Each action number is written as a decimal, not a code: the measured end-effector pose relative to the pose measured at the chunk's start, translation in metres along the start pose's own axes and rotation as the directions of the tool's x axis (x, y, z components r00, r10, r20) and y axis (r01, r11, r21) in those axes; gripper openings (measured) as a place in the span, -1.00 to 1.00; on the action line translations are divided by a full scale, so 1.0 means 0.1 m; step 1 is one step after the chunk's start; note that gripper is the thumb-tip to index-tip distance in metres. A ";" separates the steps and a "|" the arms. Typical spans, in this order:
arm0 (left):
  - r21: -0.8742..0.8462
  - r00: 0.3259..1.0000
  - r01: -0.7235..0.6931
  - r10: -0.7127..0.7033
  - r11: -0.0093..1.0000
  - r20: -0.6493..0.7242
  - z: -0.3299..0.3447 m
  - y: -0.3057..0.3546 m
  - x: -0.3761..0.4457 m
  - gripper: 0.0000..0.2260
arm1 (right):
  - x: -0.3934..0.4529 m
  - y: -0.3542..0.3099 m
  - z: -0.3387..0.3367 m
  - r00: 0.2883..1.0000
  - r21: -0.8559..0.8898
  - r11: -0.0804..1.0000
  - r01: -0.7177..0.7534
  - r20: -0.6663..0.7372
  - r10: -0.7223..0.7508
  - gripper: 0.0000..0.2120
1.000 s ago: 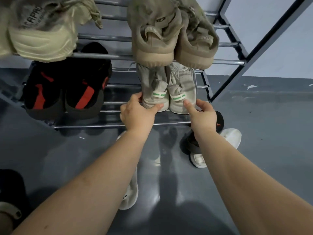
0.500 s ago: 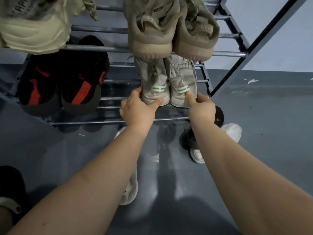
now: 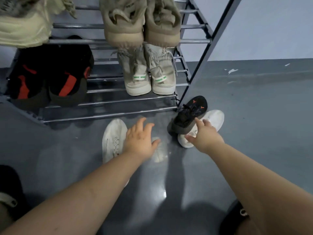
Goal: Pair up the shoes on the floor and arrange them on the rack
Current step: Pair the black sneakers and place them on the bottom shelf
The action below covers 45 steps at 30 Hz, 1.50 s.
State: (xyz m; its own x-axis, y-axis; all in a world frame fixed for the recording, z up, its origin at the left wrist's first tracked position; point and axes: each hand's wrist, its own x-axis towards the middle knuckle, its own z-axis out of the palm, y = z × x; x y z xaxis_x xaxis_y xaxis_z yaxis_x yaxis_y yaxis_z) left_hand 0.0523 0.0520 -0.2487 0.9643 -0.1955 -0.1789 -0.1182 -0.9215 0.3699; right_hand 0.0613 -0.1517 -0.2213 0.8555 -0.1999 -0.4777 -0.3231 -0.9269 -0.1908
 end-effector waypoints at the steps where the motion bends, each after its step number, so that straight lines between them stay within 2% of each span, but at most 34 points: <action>1: 0.029 0.998 0.004 -0.005 1.000 0.065 0.02 0.00 0.01 -0.45 | -0.01 0.10 -0.01 1.000 -0.073 0.997 -0.015 0.012 0.016 -0.25; 5: 0.117 0.980 0.014 -0.037 0.993 0.196 0.11 0.05 0.18 -0.43 | 0.07 0.26 0.03 0.999 -0.166 0.985 -0.049 0.015 0.052 -0.31; 11: 0.152 0.950 -0.042 -0.008 0.987 0.313 0.35 0.14 0.54 -0.42 | 0.41 0.24 0.29 1.000 -0.066 0.998 -0.013 0.001 0.013 -0.36; 16: 0.231 0.944 -0.118 0.037 0.966 0.328 0.55 0.25 0.95 -0.40 | 0.70 0.34 0.45 0.999 0.008 0.999 -0.031 -0.031 0.031 -0.23; 19: 0.108 0.927 -0.084 0.038 0.991 0.373 0.71 0.31 1.22 -0.39 | 0.84 0.41 0.55 0.997 0.061 0.996 -0.060 -0.035 0.062 -0.13; 21: -0.148 0.884 0.013 0.058 0.989 0.464 0.83 0.32 1.33 -0.42 | 0.89 0.44 0.62 0.997 0.085 0.994 -0.070 -0.021 0.072 -0.11; 24: -0.516 0.867 0.246 0.052 0.821 0.495 0.95 0.32 1.33 -0.59 | 0.88 0.41 0.68 0.998 0.241 0.968 -0.065 0.019 0.062 -0.15; 27: -0.648 0.881 0.337 0.014 0.683 0.473 0.92 0.32 1.23 -0.60 | 0.81 0.39 0.68 0.999 0.349 0.937 -0.026 0.036 0.014 -0.18; 32: -0.681 0.880 0.389 -0.032 0.620 0.473 0.67 0.37 0.85 -0.49 | 0.50 0.36 0.64 0.999 0.340 0.940 0.031 0.007 -0.035 -0.15; 36: -0.713 0.885 0.433 -0.109 0.552 0.452 0.42 0.32 0.33 -0.46 | 0.06 0.24 0.84 0.998 0.523 0.851 0.052 -0.002 -0.059 -0.08; 41: -0.730 0.831 0.551 -0.193 0.404 0.521 0.29 0.06 -0.56 -0.46 | -0.75 0.04 1.03 0.985 0.631 0.776 0.007 0.131 -0.116 -0.08; 45: -0.717 0.802 0.597 -0.251 0.361 0.542 0.21 -0.10 -1.20 -0.44 | -1.38 -0.12 1.19 0.974 0.719 0.694 -0.025 0.172 -0.144 -0.08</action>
State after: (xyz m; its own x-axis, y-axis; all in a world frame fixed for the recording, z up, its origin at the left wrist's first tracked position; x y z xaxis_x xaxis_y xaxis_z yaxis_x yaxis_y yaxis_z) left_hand -0.0677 0.0773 -0.2501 0.6749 -0.1077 -0.7300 0.7026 -0.2087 0.6803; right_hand -0.1012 -0.0756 -0.2557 0.8104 -0.0066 -0.5858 -0.5364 -0.4104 -0.7375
